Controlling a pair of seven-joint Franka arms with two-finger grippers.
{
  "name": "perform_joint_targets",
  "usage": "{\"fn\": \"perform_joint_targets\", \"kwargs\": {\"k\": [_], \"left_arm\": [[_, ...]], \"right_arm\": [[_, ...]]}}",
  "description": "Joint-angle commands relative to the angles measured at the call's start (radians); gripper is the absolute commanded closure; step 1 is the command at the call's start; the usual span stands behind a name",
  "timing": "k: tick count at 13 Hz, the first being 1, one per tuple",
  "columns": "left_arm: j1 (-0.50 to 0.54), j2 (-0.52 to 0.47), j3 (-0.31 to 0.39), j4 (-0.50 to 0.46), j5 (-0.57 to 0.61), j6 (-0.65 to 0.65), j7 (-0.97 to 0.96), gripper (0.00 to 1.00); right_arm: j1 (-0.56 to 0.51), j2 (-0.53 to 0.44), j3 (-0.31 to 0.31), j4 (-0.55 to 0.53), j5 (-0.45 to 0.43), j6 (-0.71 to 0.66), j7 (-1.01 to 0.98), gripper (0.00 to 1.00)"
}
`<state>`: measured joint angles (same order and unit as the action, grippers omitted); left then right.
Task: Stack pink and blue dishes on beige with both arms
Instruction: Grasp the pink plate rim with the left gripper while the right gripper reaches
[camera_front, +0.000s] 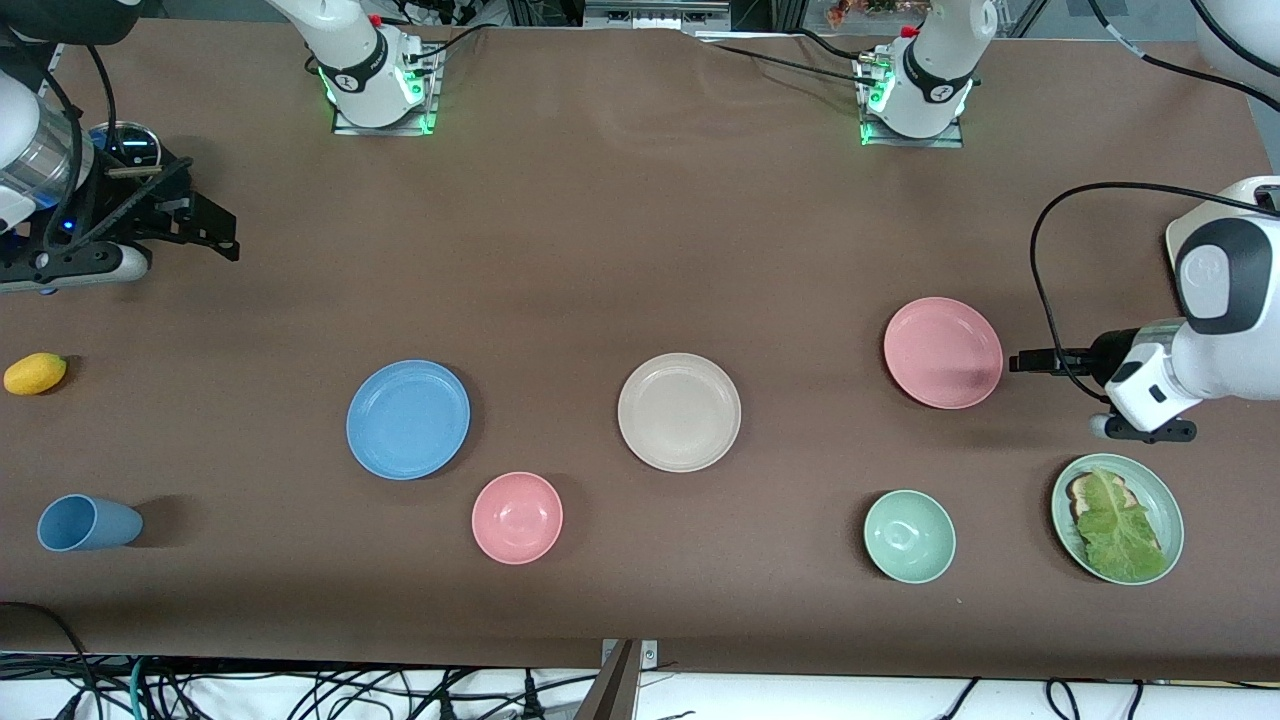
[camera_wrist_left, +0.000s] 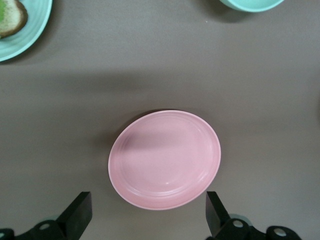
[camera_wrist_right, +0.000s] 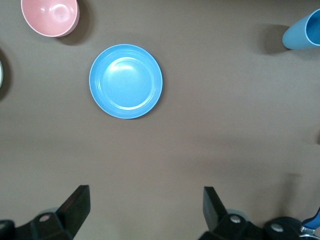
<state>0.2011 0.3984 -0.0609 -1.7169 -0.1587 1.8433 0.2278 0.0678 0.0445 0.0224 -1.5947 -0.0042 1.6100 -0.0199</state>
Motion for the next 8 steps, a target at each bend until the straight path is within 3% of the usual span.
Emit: {"fn": "perform_joint_targets", "kwargs": {"k": [1, 6, 8], "left_arm": [[0.011, -0.087, 0.056, -0.177, -0.077, 0.117, 0.167, 0.0], [0.076, -0.076, 0.056, -0.303, -0.149, 0.26, 0.294, 0.0], [0.081, -0.075, 0.056, -0.36, -0.186, 0.328, 0.34, 0.0]], "right_arm": [[-0.016, 0.04, 0.002, 0.067, -0.002, 0.007, -0.003, 0.0], [-0.02, 0.159, -0.006, 0.244, -0.002, -0.051, -0.008, 0.0], [-0.02, 0.236, -0.006, 0.364, -0.002, -0.117, -0.008, 0.0]]}}
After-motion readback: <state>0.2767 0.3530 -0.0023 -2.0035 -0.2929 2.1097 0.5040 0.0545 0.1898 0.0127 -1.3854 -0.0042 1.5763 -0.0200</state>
